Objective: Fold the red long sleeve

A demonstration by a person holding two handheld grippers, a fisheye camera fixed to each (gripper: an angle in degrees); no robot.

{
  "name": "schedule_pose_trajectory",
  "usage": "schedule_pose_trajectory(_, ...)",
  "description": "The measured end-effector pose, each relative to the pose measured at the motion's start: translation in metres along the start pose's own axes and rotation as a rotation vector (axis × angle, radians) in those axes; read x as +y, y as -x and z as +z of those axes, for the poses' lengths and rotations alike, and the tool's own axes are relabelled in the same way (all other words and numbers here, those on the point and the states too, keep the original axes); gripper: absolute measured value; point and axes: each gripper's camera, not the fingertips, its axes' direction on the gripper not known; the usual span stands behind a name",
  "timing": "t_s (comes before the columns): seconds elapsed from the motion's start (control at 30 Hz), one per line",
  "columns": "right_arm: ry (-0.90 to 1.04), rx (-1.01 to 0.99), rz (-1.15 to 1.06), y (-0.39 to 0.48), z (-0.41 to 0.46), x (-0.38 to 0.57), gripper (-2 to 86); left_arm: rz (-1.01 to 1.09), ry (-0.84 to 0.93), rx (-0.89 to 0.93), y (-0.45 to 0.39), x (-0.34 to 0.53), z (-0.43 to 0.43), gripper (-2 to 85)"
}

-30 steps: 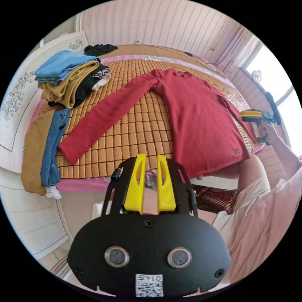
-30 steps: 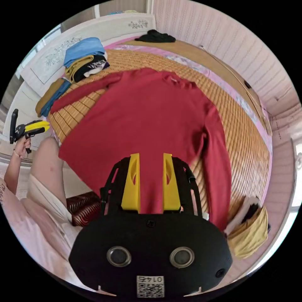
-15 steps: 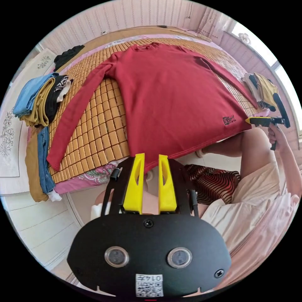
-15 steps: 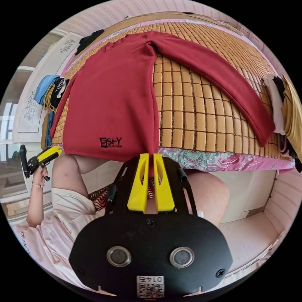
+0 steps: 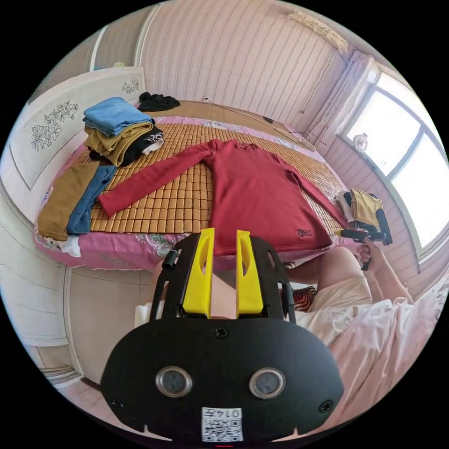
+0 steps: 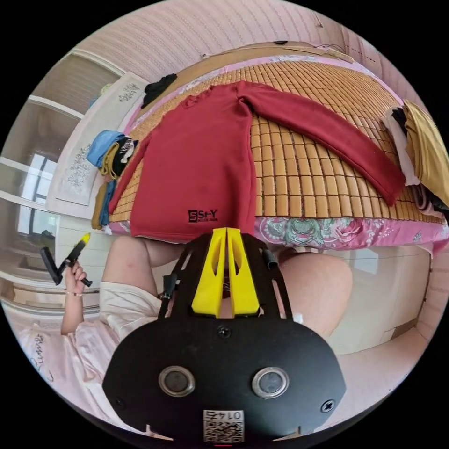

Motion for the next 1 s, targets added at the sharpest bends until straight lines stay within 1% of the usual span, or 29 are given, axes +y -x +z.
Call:
schedule_pose_trajectory(0.07,-0.059,-0.101,-0.046,0.01,-0.017,0.005,1.5,-0.064,-0.02,-0.028,0.024,0.006,-0.001,8.0)
schedule_pose_trajectory(0.13,-0.086,-0.108,-0.122,0.029,-0.027,0.005,1.9,-0.146,-0.044,-0.033,0.048,0.012,0.0,8.2)
schedule_pose_trajectory(0.2,-0.076,-0.078,-0.233,0.064,-0.026,-0.001,3.0,-0.248,-0.127,-0.03,0.076,0.021,-0.002,8.3)
schedule_pose_trajectory(0.33,0.009,-0.079,-0.415,0.133,0.005,-0.019,5.7,-0.35,-0.169,-0.076,0.114,0.027,0.007,8.3)
schedule_pose_trajectory(0.4,0.084,-0.094,-0.567,0.193,0.036,-0.031,6.2,-0.422,-0.207,-0.095,0.137,0.027,0.015,8.3)
schedule_pose_trajectory(0.43,0.101,-0.094,-0.607,0.21,0.044,-0.034,6.3,-0.438,-0.216,-0.099,0.142,0.026,0.018,8.3)
schedule_pose_trajectory(0.5,0.165,-0.081,-0.771,0.28,0.077,-0.044,6.7,-0.5,-0.241,-0.12,0.163,0.024,0.028,8.5)
schedule_pose_trajectory(0.53,0.177,-0.074,-0.812,0.297,0.085,-0.047,6.9,-0.512,-0.249,-0.121,0.169,0.023,0.031,8.6)
schedule_pose_trajectory(0.6,0.206,-0.055,-0.945,0.363,0.116,-0.059,7.6,-0.539,-0.257,-0.119,0.19,0.018,0.045,9.0)
schedule_pose_trajectory(0.73,0.226,-0.03,-1.077,0.453,0.164,-0.079,8.8,-0.557,-0.219,-0.16,0.219,0.005,0.065,9.2)
schedule_pose_trajectory(0.8,0.246,-0.011,-1.134,0.503,0.202,-0.089,9.3,-0.57,-0.199,-0.195,0.235,-0.004,0.077,9.3)
schedule_pose_trajectory(0.93,0.313,0.046,-1.187,0.562,0.264,-0.096,9.4,-0.561,-0.194,-0.204,0.248,-0.017,0.095,9.4)
schedule_pose_trajectory(1.0,0.314,0.098,-1.228,0.591,0.294,-0.091,10.1,-0.553,-0.16,-0.196,0.253,-0.025,0.113,9.2)
